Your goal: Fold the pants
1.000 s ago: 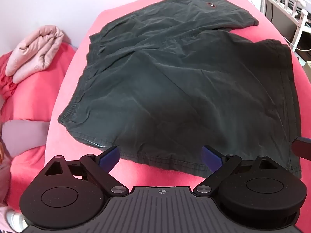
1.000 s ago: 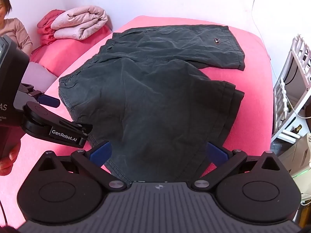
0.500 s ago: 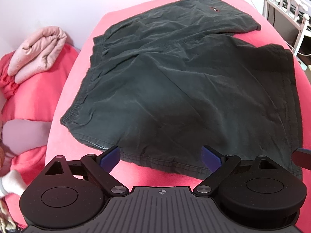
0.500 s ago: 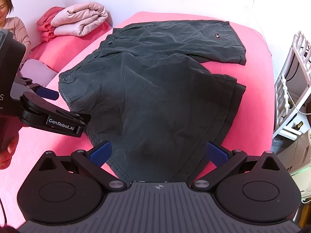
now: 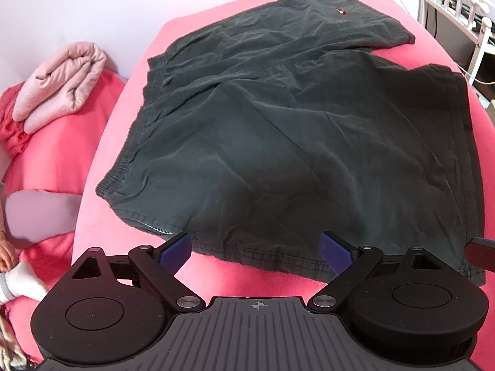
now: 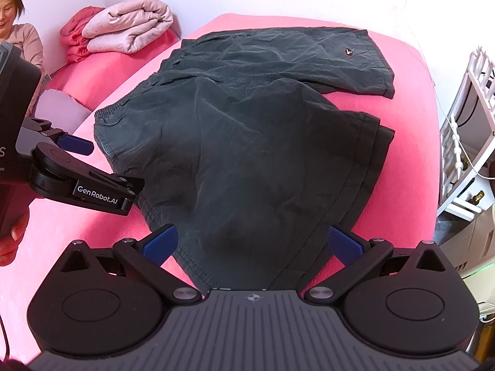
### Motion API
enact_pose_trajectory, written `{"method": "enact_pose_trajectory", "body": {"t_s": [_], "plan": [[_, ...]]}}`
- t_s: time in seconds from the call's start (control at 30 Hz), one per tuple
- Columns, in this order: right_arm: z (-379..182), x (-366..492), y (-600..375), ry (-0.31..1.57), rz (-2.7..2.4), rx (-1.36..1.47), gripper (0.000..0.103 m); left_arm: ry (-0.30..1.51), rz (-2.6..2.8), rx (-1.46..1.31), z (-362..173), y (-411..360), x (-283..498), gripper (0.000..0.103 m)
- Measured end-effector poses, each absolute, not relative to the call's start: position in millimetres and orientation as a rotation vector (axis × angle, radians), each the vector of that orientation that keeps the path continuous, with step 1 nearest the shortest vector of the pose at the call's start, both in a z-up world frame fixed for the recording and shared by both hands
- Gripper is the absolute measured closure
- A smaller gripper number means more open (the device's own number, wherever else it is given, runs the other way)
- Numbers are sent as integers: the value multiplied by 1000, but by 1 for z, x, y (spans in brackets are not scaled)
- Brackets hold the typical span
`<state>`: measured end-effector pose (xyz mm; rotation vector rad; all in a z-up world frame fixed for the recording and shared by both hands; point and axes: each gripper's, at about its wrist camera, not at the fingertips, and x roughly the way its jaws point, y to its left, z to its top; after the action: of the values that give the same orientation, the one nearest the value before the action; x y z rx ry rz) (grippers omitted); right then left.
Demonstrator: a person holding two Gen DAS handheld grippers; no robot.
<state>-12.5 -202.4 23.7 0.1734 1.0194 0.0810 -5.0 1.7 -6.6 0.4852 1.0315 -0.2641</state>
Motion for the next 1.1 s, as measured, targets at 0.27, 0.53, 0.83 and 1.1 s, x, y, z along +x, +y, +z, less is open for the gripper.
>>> {"method": "enact_pose_trajectory", "body": {"t_s": [0.27, 0.53, 0.83, 1.1], "plan": [[22, -14, -201, 1028, 85, 173, 0, 1034, -262, 484, -7, 3, -4, 0], [19, -15, -202, 1040, 100, 185, 0, 1036, -265, 482, -9, 7, -5, 0], [17, -17, -204, 1051, 94, 201, 0, 1037, -281, 487, -10, 5, -5, 0], [16, -17, -205, 1060, 91, 211, 0, 1036, -285, 489, -11, 5, -4, 0]]}}
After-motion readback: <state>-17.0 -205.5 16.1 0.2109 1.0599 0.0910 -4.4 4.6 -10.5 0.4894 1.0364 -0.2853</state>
